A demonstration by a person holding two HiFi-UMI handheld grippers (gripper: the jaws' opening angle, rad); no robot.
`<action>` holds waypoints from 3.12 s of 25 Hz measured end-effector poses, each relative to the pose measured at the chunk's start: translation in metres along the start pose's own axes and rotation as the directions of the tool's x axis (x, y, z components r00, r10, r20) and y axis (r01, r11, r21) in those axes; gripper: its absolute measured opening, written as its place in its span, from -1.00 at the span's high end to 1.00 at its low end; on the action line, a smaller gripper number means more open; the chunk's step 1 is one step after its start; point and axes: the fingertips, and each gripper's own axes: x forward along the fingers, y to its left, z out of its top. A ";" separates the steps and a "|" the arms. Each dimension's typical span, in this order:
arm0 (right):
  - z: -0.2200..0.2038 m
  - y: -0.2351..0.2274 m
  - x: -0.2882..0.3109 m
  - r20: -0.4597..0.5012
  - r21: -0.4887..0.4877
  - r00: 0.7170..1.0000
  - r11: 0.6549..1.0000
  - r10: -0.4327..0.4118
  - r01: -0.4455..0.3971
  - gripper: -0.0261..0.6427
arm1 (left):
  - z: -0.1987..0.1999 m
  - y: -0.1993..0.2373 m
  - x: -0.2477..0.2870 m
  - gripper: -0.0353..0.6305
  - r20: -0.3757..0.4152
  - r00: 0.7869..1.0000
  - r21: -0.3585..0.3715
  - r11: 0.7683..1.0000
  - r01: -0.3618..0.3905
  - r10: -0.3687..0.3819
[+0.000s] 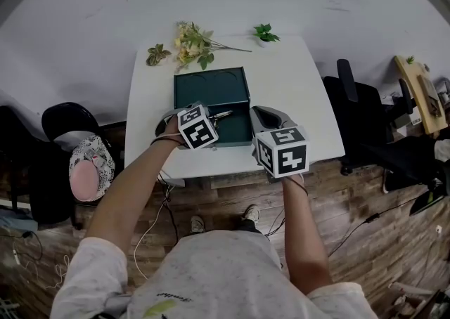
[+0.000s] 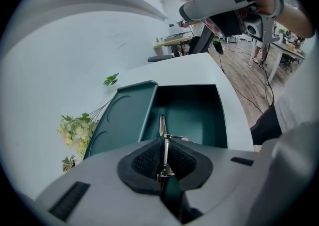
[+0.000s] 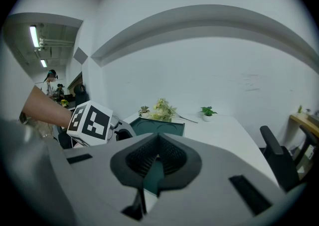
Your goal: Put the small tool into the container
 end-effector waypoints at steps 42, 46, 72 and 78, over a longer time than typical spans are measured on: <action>-0.018 0.006 -0.017 -0.031 0.020 0.999 0.999 -0.032 0.033 0.91 | -0.010 -0.002 -0.013 0.57 0.008 1.000 -0.069 0.998 0.000 0.000; -0.019 0.010 -0.015 -0.031 0.025 0.999 0.999 -0.030 0.031 0.91 | -0.013 -0.005 -0.016 0.57 0.018 1.000 -0.074 0.997 0.010 -0.008; -0.028 0.029 -0.014 -0.047 0.049 0.996 0.996 -0.078 0.080 0.91 | -0.030 -0.035 -0.029 0.54 0.098 0.991 -0.083 0.992 0.099 -0.091; -0.027 0.027 -0.007 -0.052 0.044 0.997 0.997 -0.060 0.062 0.91 | -0.028 -0.030 -0.038 0.57 0.160 0.985 -0.173 0.981 0.087 -0.059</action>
